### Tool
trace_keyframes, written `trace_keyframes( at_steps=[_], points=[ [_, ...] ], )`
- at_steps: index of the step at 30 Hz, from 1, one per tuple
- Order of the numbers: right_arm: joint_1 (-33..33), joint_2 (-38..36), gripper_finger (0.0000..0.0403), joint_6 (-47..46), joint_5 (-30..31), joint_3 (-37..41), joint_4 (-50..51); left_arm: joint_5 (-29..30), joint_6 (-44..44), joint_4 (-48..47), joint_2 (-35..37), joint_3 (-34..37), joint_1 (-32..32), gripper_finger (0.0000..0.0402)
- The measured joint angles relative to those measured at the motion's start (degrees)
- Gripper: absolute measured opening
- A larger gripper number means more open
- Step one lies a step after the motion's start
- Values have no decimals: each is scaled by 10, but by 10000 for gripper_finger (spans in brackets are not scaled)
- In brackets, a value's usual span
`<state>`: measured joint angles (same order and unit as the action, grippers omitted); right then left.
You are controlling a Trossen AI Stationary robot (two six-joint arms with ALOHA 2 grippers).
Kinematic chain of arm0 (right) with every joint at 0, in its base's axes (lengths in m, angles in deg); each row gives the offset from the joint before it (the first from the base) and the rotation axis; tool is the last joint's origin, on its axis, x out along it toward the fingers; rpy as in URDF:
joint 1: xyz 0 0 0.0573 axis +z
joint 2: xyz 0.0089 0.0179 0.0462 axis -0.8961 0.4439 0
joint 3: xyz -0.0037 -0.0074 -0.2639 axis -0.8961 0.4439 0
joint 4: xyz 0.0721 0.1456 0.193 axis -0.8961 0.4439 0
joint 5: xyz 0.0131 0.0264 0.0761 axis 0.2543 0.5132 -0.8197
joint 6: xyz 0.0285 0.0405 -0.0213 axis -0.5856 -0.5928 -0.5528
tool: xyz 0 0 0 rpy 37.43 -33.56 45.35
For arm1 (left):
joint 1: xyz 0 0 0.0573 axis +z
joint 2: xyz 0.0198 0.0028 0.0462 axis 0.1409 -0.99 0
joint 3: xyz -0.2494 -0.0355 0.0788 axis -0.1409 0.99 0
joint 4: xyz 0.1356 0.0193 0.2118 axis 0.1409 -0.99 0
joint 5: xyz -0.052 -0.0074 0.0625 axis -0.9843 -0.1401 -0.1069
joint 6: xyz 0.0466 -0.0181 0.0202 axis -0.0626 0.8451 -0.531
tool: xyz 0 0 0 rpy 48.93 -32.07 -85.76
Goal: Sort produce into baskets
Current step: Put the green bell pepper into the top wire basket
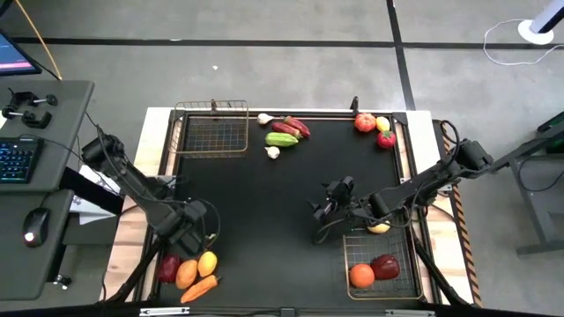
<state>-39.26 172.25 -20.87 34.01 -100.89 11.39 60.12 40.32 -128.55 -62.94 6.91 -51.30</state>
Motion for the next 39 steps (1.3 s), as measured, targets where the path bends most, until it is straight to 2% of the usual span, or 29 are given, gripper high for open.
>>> trace_keyframes(
  at_steps=[3,7,11,15,18,20,25,32,39],
  points=[
    [0,0,367,0,-1,0,5,-15,64,17,0,7,-6,383],
    [0,0,367,0,-1,0,4,-35,35,54,0,7,-21,383],
    [0,0,367,-2,-1,0,4,22,149,5,10,7,-43,383],
    [0,0,367,-12,-3,0,11,28,308,-98,43,7,-95,383],
    [0,0,367,-13,-10,0,20,46,416,-90,77,7,-144,383],
    [0,0,367,-13,-10,0,23,68,457,-73,91,7,-168,383],
    [0,0,367,-15,-10,0,23,55,469,-70,94,20,-179,383],
    [0,0,367,-26,-10,0,23,26,458,-13,105,80,-175,383],
    [0,0,367,-26,-10,0,23,41,444,11,118,99,-166,383]
  ],
)
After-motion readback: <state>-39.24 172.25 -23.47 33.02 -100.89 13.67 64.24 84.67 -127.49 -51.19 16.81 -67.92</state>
